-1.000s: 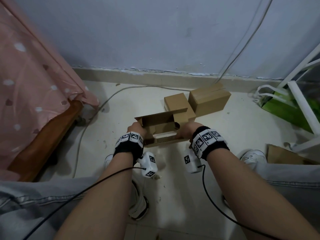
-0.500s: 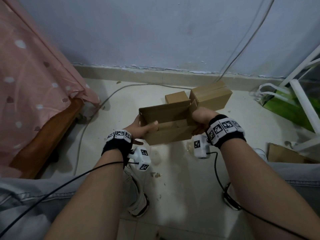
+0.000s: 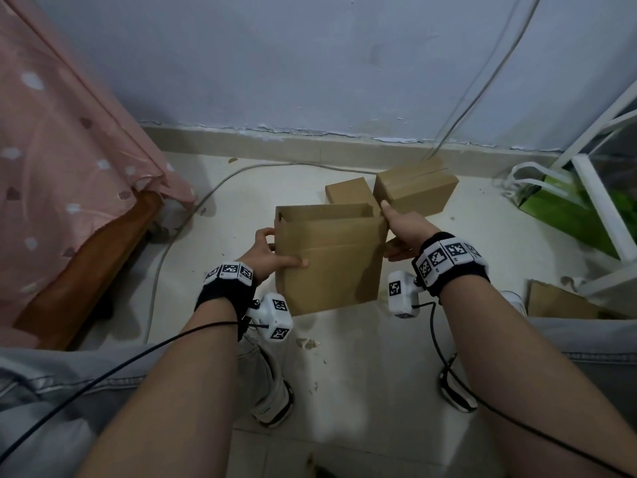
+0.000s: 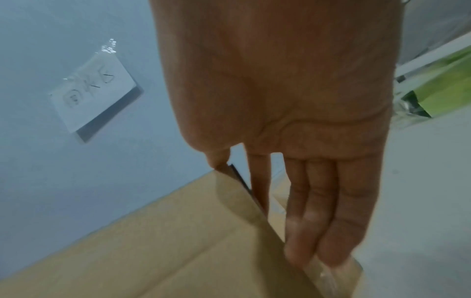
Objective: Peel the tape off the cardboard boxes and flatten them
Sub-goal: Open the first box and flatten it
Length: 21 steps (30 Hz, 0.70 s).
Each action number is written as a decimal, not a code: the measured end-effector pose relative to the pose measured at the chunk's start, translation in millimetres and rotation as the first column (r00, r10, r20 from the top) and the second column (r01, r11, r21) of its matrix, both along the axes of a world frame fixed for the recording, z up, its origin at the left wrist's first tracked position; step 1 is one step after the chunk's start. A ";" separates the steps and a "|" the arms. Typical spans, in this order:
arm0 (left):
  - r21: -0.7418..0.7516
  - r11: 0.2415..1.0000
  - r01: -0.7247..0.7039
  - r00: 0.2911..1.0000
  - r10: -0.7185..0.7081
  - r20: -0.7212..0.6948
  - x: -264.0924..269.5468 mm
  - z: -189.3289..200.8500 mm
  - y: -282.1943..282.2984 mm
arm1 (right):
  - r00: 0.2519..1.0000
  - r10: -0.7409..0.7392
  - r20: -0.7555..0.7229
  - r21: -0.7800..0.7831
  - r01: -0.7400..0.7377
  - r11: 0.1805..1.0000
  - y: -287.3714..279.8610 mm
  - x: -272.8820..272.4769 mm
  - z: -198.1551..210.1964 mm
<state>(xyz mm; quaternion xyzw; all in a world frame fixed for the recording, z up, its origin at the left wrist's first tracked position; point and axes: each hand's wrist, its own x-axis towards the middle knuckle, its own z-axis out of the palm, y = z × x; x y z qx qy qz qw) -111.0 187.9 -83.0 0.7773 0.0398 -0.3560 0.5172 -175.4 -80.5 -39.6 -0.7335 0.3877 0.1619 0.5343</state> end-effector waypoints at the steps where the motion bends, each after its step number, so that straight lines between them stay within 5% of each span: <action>1: -0.004 0.999 -0.043 0.999 0.043 -0.023 -0.9 3.8 0.9 | 1.000 0.025 -0.001 0.023 -0.025 0.999 -2.9 0.5 -7.0; 7: -0.025 0.977 -0.211 0.957 0.201 -0.208 -6.1 10.5 0.1 | 0.946 0.315 -0.081 0.169 -0.298 0.939 4.1 -23.8 -25.3; 11: 0.043 0.953 -0.300 0.909 0.299 -0.290 6.4 -16.4 3.3 | 0.969 0.245 0.035 0.277 -0.245 0.929 2.8 -27.0 -36.9; 14: 0.161 0.943 -0.291 0.905 0.326 -0.275 26.4 -48.7 11.3 | 0.928 0.371 0.015 0.108 -0.370 0.923 1.0 -17.4 -34.7; 17: 0.161 0.946 -0.282 0.894 0.319 -0.313 11.9 -18.0 7.8 | 0.832 0.548 -0.087 -0.185 -0.554 0.812 6.2 -6.4 -31.5; 21: 0.159 0.945 -0.287 0.907 0.322 -0.272 5.7 -2.5 2.1 | 0.804 0.592 0.063 -0.274 -0.556 0.785 19.2 -1.3 -28.9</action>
